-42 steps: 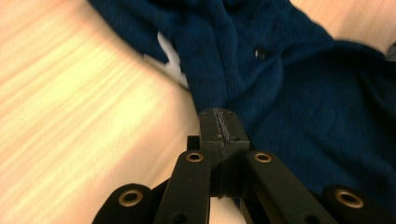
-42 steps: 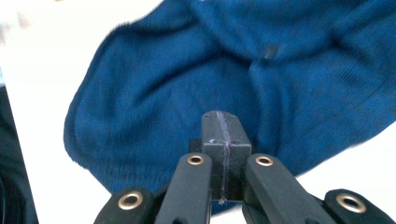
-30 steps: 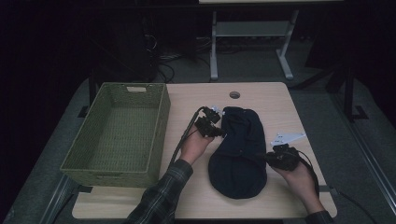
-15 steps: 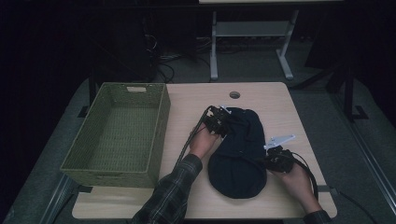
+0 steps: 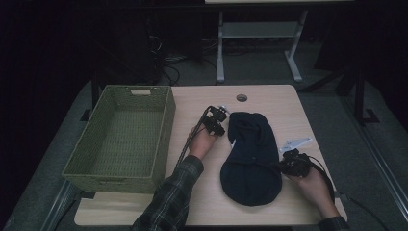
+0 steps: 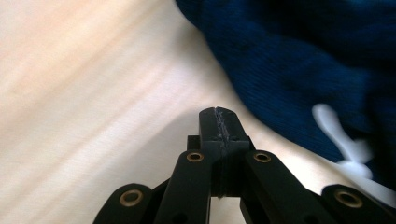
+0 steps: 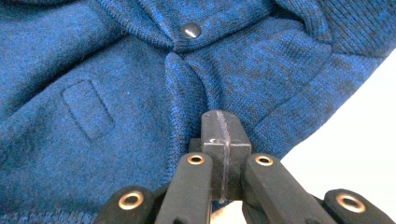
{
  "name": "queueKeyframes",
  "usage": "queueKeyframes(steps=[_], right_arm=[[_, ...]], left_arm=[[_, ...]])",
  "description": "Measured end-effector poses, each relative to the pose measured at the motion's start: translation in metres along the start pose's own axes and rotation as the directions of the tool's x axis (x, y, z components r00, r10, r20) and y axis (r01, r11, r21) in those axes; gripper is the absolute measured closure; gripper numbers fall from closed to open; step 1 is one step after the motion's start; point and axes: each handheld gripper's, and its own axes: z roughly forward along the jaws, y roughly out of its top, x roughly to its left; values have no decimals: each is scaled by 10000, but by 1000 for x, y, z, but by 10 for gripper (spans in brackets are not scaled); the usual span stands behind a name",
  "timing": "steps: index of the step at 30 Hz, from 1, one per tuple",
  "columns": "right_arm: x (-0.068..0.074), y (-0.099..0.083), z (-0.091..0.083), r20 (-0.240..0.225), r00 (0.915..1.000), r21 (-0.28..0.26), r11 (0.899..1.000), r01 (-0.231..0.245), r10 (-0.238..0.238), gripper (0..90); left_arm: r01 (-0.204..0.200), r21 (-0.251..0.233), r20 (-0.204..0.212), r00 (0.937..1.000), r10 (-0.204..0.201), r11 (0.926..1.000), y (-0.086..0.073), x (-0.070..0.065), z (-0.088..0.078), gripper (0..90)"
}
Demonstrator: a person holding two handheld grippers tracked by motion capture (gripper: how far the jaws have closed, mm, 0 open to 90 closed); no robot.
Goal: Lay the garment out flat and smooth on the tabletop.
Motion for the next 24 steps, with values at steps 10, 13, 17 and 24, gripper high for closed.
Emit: queueKeyframes(steps=[10,13,17,24], right_arm=[[2,1,0,118,9999,23,10000,36,-36,900],[3,1,0,153,9999,29,10000,44,-44,900],[3,1,0,152,9999,24,10000,48,-49,900],[3,1,0,173,9998,25,10000,81,-82,900]], left_arm=[[-7,-1603,1836,9825,306,9871,-9,-29,-32,724],[-199,-1325,1987,9790,462,9910,-7,-37,-26,614],[-122,-838,2358,9713,317,9964,-8,-41,-8,586],[-523,-337,2154,9748,583,9981,-11,-44,-10,884]])
